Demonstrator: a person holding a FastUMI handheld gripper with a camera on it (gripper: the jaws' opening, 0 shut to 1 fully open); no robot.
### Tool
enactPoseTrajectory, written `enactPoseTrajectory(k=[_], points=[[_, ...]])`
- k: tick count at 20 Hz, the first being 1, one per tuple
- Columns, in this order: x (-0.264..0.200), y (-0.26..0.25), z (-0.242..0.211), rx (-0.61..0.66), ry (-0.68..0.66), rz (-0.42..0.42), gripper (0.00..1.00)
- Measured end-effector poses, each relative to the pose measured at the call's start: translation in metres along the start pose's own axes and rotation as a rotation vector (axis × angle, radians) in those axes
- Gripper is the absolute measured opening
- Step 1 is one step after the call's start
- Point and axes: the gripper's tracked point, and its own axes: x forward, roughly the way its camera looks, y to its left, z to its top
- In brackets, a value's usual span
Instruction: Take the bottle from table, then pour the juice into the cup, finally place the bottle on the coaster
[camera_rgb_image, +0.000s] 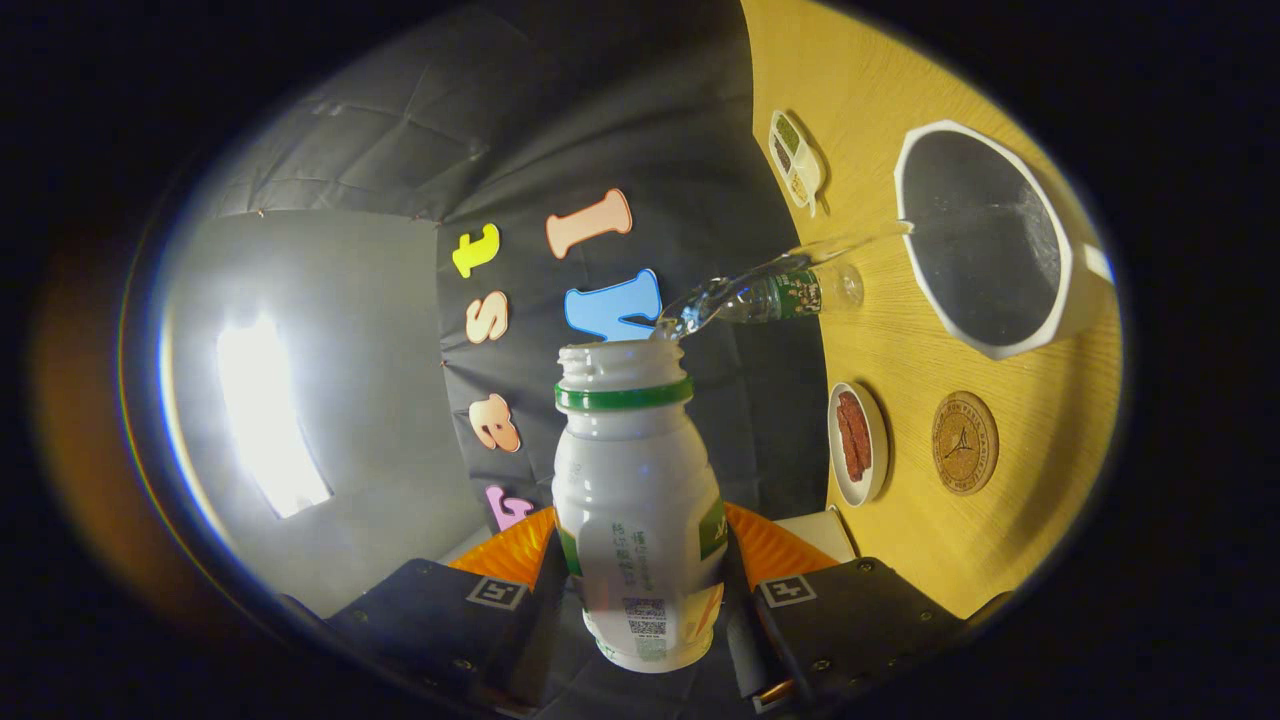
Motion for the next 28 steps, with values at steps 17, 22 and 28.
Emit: enactPoseTrajectory(k=[17, 22, 28], points=[[0.0004, 0.0037, -0.0042, 0.037, 0.006, 0.002, 0.69], [0.0000, 0.0057, -0.0061, 0.048, 0.006, 0.007, 0.69], [0.0004, 0.0039, -0.0091, 0.061, 0.008, 0.003, 0.69]])
